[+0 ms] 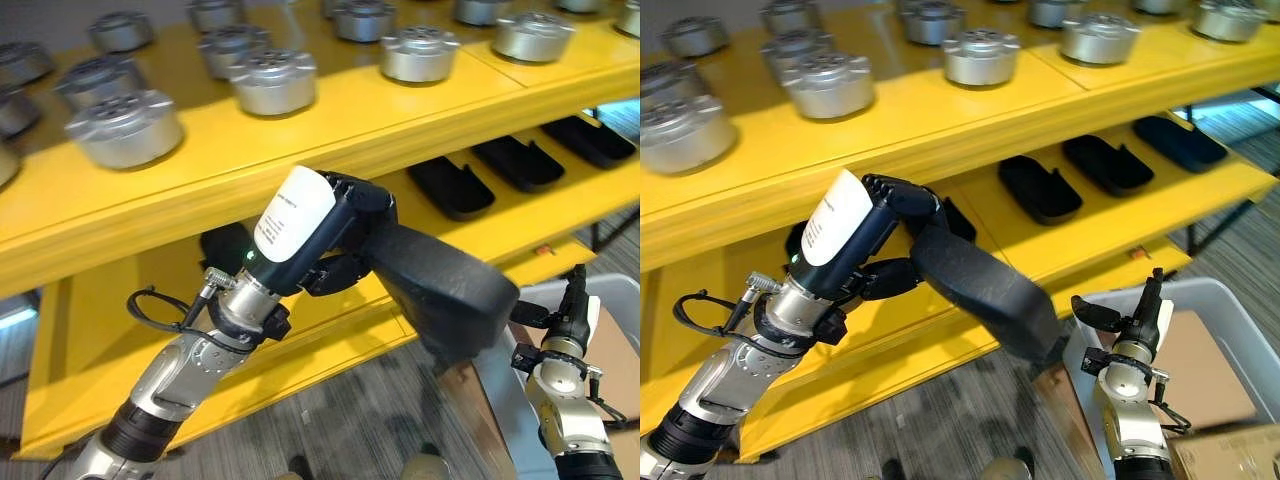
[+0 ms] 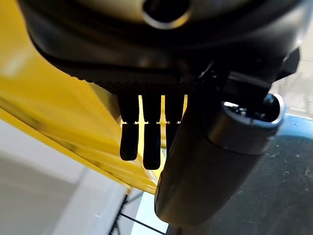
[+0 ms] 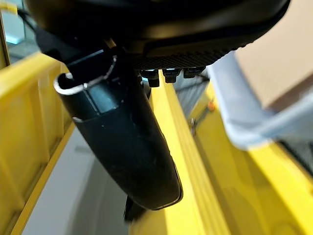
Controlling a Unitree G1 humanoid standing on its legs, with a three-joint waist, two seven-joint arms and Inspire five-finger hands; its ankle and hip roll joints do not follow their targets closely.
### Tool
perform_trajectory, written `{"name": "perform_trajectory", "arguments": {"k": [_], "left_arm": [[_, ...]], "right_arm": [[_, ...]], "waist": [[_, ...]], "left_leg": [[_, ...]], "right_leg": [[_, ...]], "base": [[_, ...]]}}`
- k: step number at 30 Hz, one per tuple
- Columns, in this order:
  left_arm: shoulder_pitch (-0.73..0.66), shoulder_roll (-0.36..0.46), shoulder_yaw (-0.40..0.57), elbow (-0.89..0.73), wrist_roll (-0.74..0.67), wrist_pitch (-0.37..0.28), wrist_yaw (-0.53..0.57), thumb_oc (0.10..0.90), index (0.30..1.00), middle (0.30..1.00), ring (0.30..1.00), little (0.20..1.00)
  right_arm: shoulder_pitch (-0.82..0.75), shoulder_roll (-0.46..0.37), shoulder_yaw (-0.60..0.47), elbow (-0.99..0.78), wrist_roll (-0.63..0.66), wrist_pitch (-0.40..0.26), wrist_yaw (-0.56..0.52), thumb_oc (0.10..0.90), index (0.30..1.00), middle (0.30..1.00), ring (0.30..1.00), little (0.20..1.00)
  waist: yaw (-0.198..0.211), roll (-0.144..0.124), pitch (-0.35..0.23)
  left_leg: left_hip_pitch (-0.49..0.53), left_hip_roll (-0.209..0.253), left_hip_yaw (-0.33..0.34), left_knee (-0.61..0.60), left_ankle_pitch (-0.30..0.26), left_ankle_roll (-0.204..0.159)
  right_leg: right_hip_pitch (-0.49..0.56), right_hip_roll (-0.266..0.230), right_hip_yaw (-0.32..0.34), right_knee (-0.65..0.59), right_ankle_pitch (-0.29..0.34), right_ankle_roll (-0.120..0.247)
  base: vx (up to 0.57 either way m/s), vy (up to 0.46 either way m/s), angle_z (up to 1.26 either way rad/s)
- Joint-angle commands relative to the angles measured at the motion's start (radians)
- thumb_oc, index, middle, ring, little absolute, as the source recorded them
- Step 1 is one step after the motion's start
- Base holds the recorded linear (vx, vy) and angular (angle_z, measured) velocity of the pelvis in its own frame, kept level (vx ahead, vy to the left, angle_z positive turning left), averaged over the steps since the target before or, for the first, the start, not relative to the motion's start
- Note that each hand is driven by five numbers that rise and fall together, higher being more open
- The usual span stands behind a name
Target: Move parts from the plastic box to the shelf.
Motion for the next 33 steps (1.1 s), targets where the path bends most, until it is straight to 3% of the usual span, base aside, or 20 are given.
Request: {"name": "perform_trajectory", "arguments": {"k": [1,3,5,8,10,12,15,17,19,20,21,23,28,30,33], "left_arm": [[-0.031,-0.070,0.106,-0.108,-0.138,-0.110,-0.002,0.400,0.300,0.300,0.300,0.300],[-0.039,-0.074,0.104,-0.115,-0.171,-0.118,-0.045,0.400,0.300,0.300,0.300,0.300],[-0.052,-0.070,0.085,-0.109,-0.213,-0.124,-0.095,0.400,0.300,0.300,0.300,0.300],[-0.053,-0.070,0.071,-0.103,-0.226,-0.128,-0.131,0.400,0.300,0.300,0.300,0.300],[-0.043,-0.060,0.063,-0.104,-0.227,-0.117,-0.152,0.400,0.300,0.300,0.300,0.300],[-0.021,-0.051,0.062,-0.102,-0.226,-0.129,-0.156,0.400,0.300,0.300,0.300,0.300],[-0.016,-0.050,0.069,-0.092,-0.215,-0.139,-0.136,0.400,0.300,0.300,0.300,0.300],[-0.033,-0.047,0.073,-0.080,-0.223,-0.132,-0.125,0.400,0.300,0.300,0.300,0.300],[-0.062,-0.040,0.055,-0.059,-0.216,-0.125,-0.101,0.400,0.300,0.300,0.300,0.300],[-0.066,-0.039,0.053,-0.057,-0.216,-0.126,-0.100,0.400,0.300,0.300,0.300,0.300],[-0.092,-0.035,0.045,-0.045,-0.218,-0.119,-0.093,0.400,0.300,0.300,0.300,0.300],[-0.102,-0.034,0.045,-0.039,-0.209,-0.111,-0.087,0.400,0.300,0.300,0.300,0.300],[-0.029,-0.030,0.105,-0.049,-0.214,-0.131,-0.104,0.400,0.300,0.300,0.300,0.300],[0.004,-0.029,0.130,-0.046,-0.215,-0.146,-0.106,0.400,0.300,0.300,0.300,0.300],[0.040,-0.034,0.161,-0.049,-0.221,-0.148,-0.096,0.400,0.300,0.300,0.300,0.300]], "right_arm": [[-0.097,-0.093,-0.066,-0.022,-0.084,-0.066,-0.063,0.900,1.000,1.000,1.000,1.000],[-0.090,-0.089,-0.073,-0.010,-0.083,-0.064,-0.066,0.900,1.000,1.000,1.000,1.000],[-0.087,-0.086,-0.080,0.005,-0.081,-0.086,-0.075,0.900,1.000,1.000,1.000,1.000],[-0.093,-0.091,-0.091,0.003,-0.062,-0.081,-0.065,0.900,1.000,1.000,1.000,1.000],[-0.094,-0.088,-0.096,0.000,-0.056,-0.080,-0.056,0.900,1.000,1.000,1.000,1.000],[-0.084,-0.086,-0.093,-0.011,-0.051,-0.074,-0.050,0.900,1.000,1.000,1.000,1.000],[-0.063,-0.101,-0.079,-0.031,-0.033,-0.066,-0.028,0.900,1.000,1.000,1.000,1.000],[-0.060,-0.099,-0.059,-0.025,-0.023,-0.081,-0.030,0.900,1.000,1.000,1.000,1.000],[-0.072,-0.099,-0.047,-0.005,-0.037,-0.099,-0.041,0.900,1.000,1.000,1.000,1.000],[-0.075,-0.099,-0.047,-0.002,-0.035,-0.101,-0.041,0.900,1.000,1.000,1.000,1.000],[-0.095,-0.104,-0.043,0.016,-0.027,-0.111,-0.046,0.900,1.000,1.000,1.000,1.000],[-0.120,-0.118,-0.041,0.042,-0.019,-0.121,-0.051,0.900,1.000,1.000,1.000,1.000],[-0.122,-0.153,-0.069,0.033,-0.027,-0.111,-0.040,0.900,1.000,1.000,1.000,1.000],[-0.107,-0.161,-0.077,0.019,-0.047,-0.106,-0.046,0.900,1.000,1.000,1.000,1.000],[-0.100,-0.167,-0.082,0.017,-0.051,-0.092,-0.038,0.900,1.000,1.000,1.000,1.000]], "waist": [[-0.027,0.024,-0.086],[-0.023,0.013,-0.087],[-0.019,0.003,-0.080],[-0.019,0.003,-0.082],[-0.028,0.006,-0.076],[-0.028,0.014,-0.075],[-0.022,0.027,-0.084],[-0.022,0.019,-0.087],[-0.019,-0.003,-0.100],[-0.017,-0.004,-0.101],[-0.001,-0.021,-0.105],[0.019,-0.026,-0.099],[0.043,-0.015,-0.081],[0.038,-0.012,-0.077],[0.040,-0.019,-0.067]], "left_leg": [[0.114,0.030,0.065,-0.057,-0.078,0.037],[0.104,-0.003,0.076,-0.040,-0.100,0.056],[0.100,-0.050,0.071,-0.018,-0.140,0.085],[0.102,-0.078,0.051,-0.042,-0.136,0.096],[0.107,-0.092,0.035,-0.081,-0.114,0.110],[0.112,-0.090,0.035,-0.119,-0.094,0.125],[0.082,-0.092,0.039,-0.157,-0.050,0.141],[0.056,-0.105,0.032,-0.157,-0.045,0.148],[-0.008,-0.133,0.043,-0.142,-0.027,0.149],[-0.016,-0.131,0.046,-0.136,-0.023,0.148],[-0.087,-0.153,0.061,-0.091,-0.024,0.149],[-0.141,-0.163,0.064,-0.048,-0.019,0.142],[-0.177,-0.177,0.080,-0.032,0.001,0.135],[-0.193,-0.192,0.128,0.030,-0.028,0.152],[-0.212,-0.184,0.127,0.148,-0.089,0.156]], "right_leg": [[-0.063,0.060,-0.008,-0.009,0.049,0.032],[-0.061,0.028,-0.019,-0.054,0.104,0.047],[-0.072,-0.024,-0.011,-0.119,0.223,0.078],[-0.095,-0.021,0.023,-0.144,0.278,0.090],[-0.172,-0.003,0.063,-0.078,0.316,0.096],[-0.192,0.063,0.057,0.050,0.245,0.085],[-0.192,0.197,0.025,0.288,0.077,0.025],[-0.178,0.253,0.051,0.330,0.002,0.009],[-0.106,0.307,0.088,0.270,-0.061,0.002],[-0.104,0.311,0.090,0.263,-0.058,-0.001],[-0.043,0.314,0.094,0.171,-0.099,-0.020],[-0.002,0.323,0.102,0.065,-0.126,-0.050],[0.052,0.345,0.108,-0.032,-0.126,-0.079],[0.060,0.348,0.108,-0.038,-0.122,-0.085],[0.057,0.331,0.117,-0.027,-0.118,-0.089]], "base": [[-0.07,0.232,0.48],[-0.05,0.267,0.37],[-0.01,0.298,0.15],[-0.01,0.203,0.04],[-0.06,0.254,0.09],[-0.08,0.223,0.04],[-0.16,0.239,0.02],[-0.15,0.155,-0.01],[-0.20,0.048,-0.21],[-0.28,-0.012,-0.11],[-0.21,-0.033,0.01],[-0.23,-0.053,-0.16],[-0.17,-0.009,-0.08],[-0.17,0.045,0.01],[-0.17,0.123,-0.14]]}}
